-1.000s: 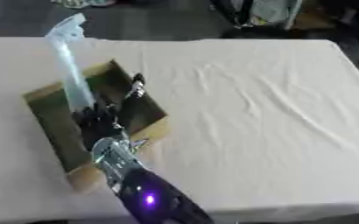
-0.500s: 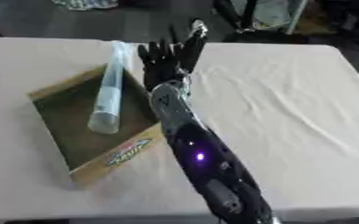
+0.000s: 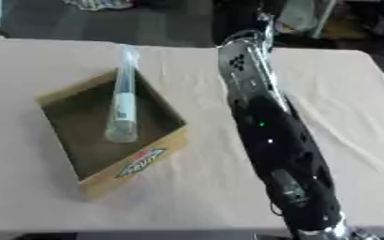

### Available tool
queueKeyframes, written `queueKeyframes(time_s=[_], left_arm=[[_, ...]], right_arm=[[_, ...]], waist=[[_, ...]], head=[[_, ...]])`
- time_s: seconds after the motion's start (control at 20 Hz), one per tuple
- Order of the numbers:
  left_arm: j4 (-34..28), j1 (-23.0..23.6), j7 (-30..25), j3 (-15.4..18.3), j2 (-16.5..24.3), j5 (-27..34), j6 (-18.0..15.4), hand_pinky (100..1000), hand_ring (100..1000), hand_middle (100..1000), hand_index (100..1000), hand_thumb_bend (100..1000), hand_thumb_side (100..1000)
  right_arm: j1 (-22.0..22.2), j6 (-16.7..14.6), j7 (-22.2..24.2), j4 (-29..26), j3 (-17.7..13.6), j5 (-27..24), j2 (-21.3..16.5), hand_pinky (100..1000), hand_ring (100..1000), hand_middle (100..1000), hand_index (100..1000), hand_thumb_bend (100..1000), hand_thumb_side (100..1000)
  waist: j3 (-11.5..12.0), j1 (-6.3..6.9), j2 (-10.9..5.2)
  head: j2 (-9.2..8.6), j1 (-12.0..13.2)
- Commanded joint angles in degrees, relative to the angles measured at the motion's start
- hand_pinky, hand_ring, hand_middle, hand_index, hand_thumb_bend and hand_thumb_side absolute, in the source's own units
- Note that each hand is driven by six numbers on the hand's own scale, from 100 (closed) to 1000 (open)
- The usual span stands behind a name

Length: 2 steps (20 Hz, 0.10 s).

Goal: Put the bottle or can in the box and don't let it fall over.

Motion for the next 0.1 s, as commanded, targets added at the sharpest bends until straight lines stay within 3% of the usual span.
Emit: queueKeyframes(time_s=[0.05, 0.1], left_arm=[[-1.4, -0.2, 0.3, 0.7, 1.7, -0.4, 0.0, 615, 694, 630, 784, 100, 741], [-1.4, -0.1, 0.4, 0.8, 1.8, -0.4, 0.0, 615, 695, 629, 784, 100, 741]], right_arm=[[0.2, 2.4, 0.4, -2.3, -4.3, 3.2, -5.5, 212, 212, 190, 881, 100, 629], [0.8, 3.3, 1.2, -2.4, -5.8, 4.2, -7.0, 435, 376, 374, 872, 100, 604]], waist=[[-0.4, 0.37, -0.72], [-0.6, 0.35, -0.66]], head=[[0.31, 1.2], [0.31, 1.5]])
